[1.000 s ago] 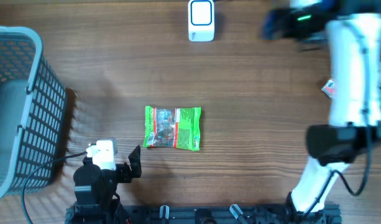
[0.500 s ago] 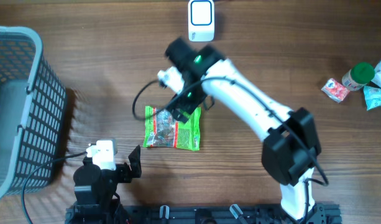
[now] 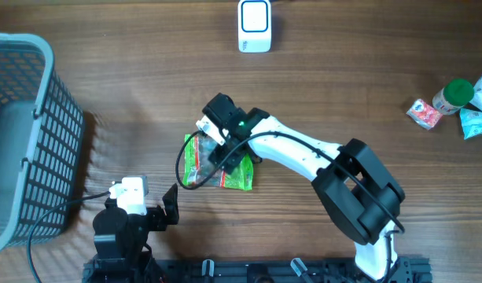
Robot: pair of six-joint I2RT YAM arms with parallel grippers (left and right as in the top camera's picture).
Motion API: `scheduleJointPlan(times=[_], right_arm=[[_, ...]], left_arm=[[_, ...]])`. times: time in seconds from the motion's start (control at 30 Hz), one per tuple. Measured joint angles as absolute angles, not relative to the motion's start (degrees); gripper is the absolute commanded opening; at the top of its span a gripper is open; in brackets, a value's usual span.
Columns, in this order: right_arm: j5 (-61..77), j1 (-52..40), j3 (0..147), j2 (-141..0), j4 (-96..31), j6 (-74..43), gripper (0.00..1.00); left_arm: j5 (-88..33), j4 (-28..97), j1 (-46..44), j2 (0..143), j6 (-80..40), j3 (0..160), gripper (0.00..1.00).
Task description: Scan the item barcode
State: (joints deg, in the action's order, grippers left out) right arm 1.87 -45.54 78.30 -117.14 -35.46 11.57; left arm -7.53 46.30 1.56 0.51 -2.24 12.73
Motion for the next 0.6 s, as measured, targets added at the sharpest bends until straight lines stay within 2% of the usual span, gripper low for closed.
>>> scheduleJointPlan(times=[0.03,0.07,0.2,0.33,0.47,0.6], right_arm=[[2.35,-45.71,78.06,-117.08,-35.51,11.16,0.06],[2.55,-45.89,78.06,-117.08,-35.68,10.37,0.04],[1.69,-45.87,79.5,-116.46,-40.34,4.45,0.04],[3.97,-44.01,85.58,-117.21,-57.3,-4.03,0.04],[12.69,-39.97,98.15,-117.54,-73.73,-15.99,0.04],[23.33,-33.69,106.37,-117.1,-83.57,-35.48,0.04]], left_arm=[[-7.53,46.33,1.56,0.51,-2.24,12.73,1.0],[-7.53,46.3,1.56,0.51,-2.24,12.73,1.0],[-7.53,46.3,1.56,0.54,-2.24,12.73,1.0],[-7.53,46.28,1.56,0.54,-2.24,12.73,1.0],[-7.53,46.33,1.56,0.54,-2.24,12.73,1.0],[-7.53,46.3,1.56,0.51,-2.24,12.73,1.0]])
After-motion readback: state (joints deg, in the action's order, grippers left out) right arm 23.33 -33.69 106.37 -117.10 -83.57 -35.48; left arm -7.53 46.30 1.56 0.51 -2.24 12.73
